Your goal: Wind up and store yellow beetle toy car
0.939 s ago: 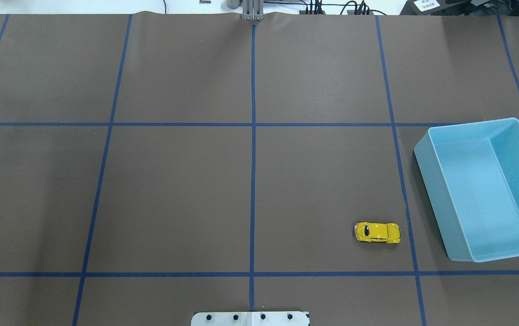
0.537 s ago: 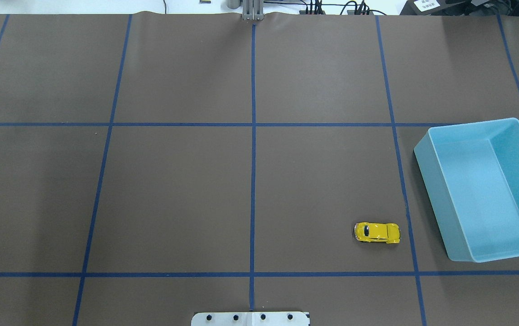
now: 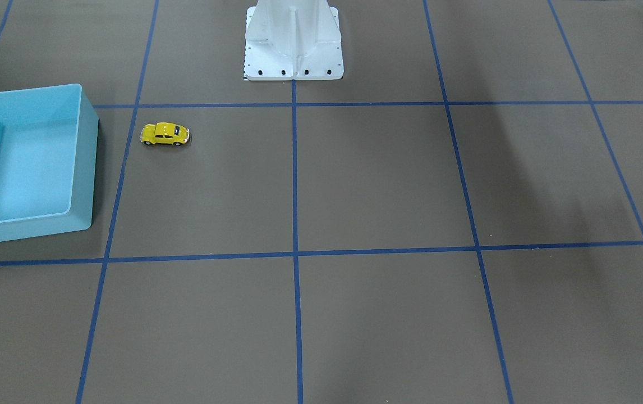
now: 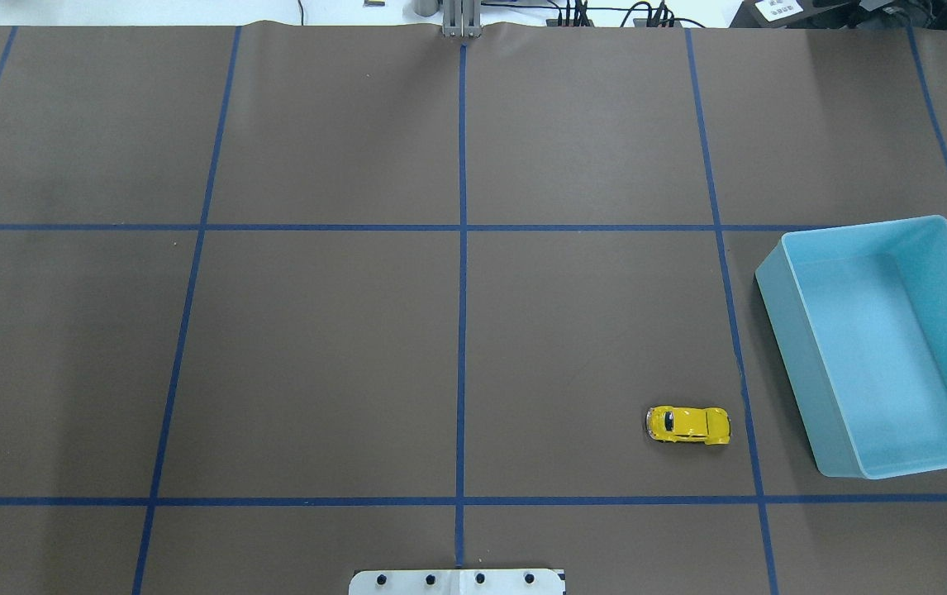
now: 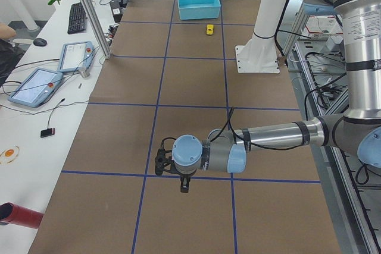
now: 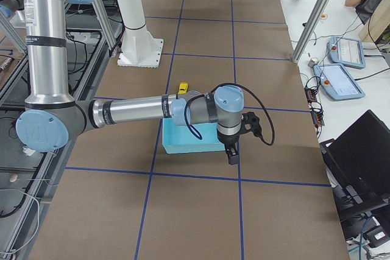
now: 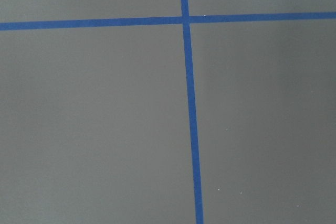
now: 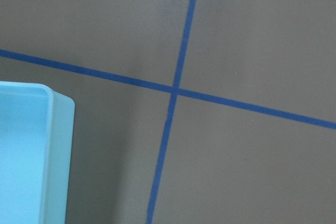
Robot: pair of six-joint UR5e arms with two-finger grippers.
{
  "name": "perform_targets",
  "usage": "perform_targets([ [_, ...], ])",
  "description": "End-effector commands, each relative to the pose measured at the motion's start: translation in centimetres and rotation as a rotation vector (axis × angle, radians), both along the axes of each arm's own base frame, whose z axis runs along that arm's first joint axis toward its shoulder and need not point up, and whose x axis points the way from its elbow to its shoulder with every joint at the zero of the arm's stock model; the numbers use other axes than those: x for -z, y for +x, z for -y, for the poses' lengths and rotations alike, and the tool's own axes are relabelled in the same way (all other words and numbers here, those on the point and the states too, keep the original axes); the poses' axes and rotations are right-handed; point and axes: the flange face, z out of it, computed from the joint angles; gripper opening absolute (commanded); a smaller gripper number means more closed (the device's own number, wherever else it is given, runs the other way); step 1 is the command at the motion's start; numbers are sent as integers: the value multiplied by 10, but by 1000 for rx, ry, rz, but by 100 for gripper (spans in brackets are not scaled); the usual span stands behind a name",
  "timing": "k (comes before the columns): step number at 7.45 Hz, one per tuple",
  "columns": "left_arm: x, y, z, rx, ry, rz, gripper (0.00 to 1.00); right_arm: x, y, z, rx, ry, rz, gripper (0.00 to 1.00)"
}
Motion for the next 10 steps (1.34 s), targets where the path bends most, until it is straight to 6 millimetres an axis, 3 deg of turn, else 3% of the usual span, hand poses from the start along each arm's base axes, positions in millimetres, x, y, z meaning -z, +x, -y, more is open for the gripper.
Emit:
perform_targets([
  [1, 0, -1, 0, 0, 4, 1, 100, 18, -7, 10, 69, 83, 17, 99],
  [2, 3, -1, 2, -1, 11, 4, 100, 44, -9, 30, 73, 129, 20, 99],
  [5, 2, -7, 0, 16, 8, 8, 100, 36, -12, 24, 87, 126, 31, 99],
  [6, 0, -17, -4, 42, 2, 8, 100, 55, -13, 26, 86, 154, 32, 99],
  [7, -2, -24, -8, 59, -4, 11, 100, 75, -57, 24, 158, 184, 27, 100],
  [8, 2, -26, 0, 65, -3, 43, 100, 100, -95, 40, 209, 216, 6, 100],
  [9, 8, -30, 12, 68, -10, 82, 100, 135, -106, 34, 221, 276, 17, 100],
  [10, 30, -29, 37, 60, -77, 80, 100, 164, -131, 19, 276, 336, 36, 100],
])
